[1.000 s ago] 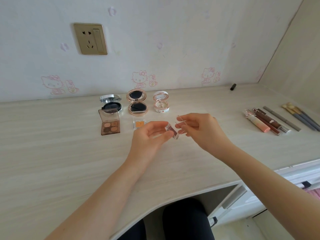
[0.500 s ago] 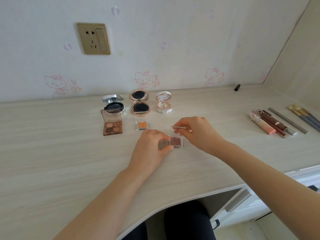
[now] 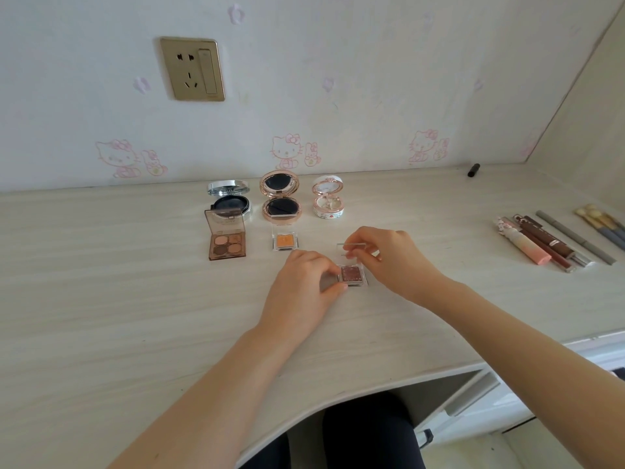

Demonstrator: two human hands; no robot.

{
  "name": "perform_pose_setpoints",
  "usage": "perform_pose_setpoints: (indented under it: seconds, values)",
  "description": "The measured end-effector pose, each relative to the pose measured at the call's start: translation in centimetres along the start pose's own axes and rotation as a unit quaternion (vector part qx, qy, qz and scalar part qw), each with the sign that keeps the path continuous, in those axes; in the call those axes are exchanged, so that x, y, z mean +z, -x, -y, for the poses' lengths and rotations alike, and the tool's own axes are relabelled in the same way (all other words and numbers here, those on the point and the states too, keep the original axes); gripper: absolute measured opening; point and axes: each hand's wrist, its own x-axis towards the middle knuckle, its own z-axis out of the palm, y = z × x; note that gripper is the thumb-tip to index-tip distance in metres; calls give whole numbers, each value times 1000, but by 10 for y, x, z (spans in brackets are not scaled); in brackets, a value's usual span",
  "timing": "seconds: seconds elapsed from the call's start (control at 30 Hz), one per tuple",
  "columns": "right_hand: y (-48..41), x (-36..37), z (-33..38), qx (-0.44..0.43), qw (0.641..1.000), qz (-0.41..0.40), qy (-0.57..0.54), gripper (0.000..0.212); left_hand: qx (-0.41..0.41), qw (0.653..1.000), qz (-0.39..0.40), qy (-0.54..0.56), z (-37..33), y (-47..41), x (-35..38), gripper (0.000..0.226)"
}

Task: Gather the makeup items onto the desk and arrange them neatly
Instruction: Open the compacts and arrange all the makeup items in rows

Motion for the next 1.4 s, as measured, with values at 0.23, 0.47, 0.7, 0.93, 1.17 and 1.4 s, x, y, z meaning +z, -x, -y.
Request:
perform_pose_setpoints:
  seconds: [0.23, 0.47, 0.7, 0.93, 1.17, 1.4]
  values:
    - [14, 5, -7, 51, 998, -27, -15, 43, 5, 1000, 1, -3, -1, 2, 0, 23]
    - [49, 15, -9, 51, 996, -62, 37, 51, 30, 999, -7, -39, -5, 2, 3, 18]
    - [33, 18, -14, 18, 997, -53, 56, 53, 28, 994, -9, -101, -5, -12, 7, 17]
    - [2, 20, -19, 36, 997, -49, 49, 35, 10, 990, -19, -141, 6, -35, 9, 17]
    - [-14, 25, -23, 31, 995, -49, 83, 23, -3, 986, -25, -167, 12, -49, 11, 18]
    - [-17, 24, -22, 26, 996, -50, 75, 22, -6, 986, -28, -166, 14, -50, 12, 18]
